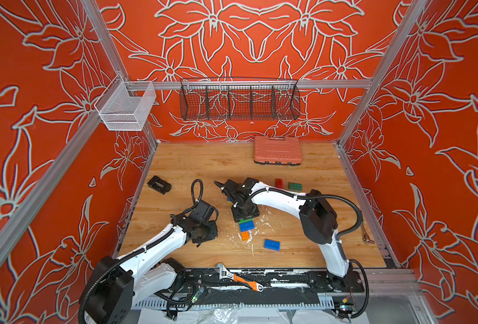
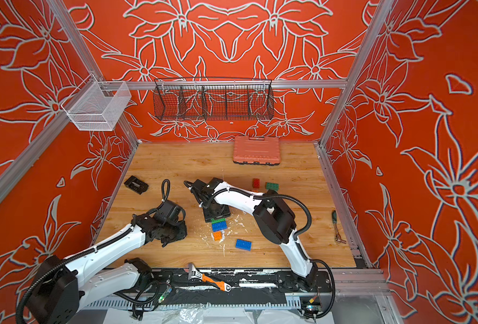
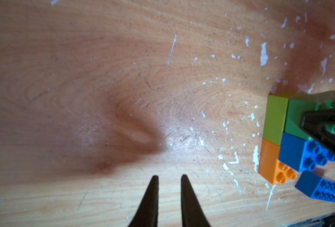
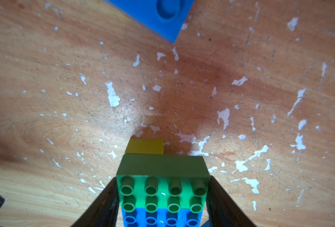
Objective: Assemble a rectangle with lego
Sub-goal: Assemble the lego brick with the lego brick.
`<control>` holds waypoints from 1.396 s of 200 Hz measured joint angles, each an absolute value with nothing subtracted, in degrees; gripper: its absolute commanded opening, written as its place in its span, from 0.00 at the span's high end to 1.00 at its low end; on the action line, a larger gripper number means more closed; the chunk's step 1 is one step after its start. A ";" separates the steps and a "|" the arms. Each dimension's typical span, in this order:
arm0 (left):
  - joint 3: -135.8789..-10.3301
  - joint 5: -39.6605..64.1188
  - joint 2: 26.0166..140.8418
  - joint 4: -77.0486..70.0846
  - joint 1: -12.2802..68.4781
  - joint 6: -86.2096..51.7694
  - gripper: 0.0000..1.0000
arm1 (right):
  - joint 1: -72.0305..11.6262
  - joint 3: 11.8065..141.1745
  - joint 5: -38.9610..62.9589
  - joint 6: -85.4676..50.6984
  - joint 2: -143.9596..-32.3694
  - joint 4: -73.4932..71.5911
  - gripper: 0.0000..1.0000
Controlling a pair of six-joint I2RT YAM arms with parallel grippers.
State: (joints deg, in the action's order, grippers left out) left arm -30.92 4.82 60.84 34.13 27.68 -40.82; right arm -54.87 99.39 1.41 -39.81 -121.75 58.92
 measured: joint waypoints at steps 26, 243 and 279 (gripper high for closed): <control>-30.92 4.82 60.62 34.15 27.64 -40.53 0.80 | -55.00 99.20 1.28 -39.81 -121.75 58.72 0.56; -33.41 4.54 61.39 36.56 27.00 -40.07 0.77 | -56.53 101.67 -1.23 -36.18 -123.28 59.83 0.20; -34.54 4.08 62.15 36.97 27.00 -40.05 0.76 | -56.62 102.39 -2.63 -35.55 -123.07 60.80 0.09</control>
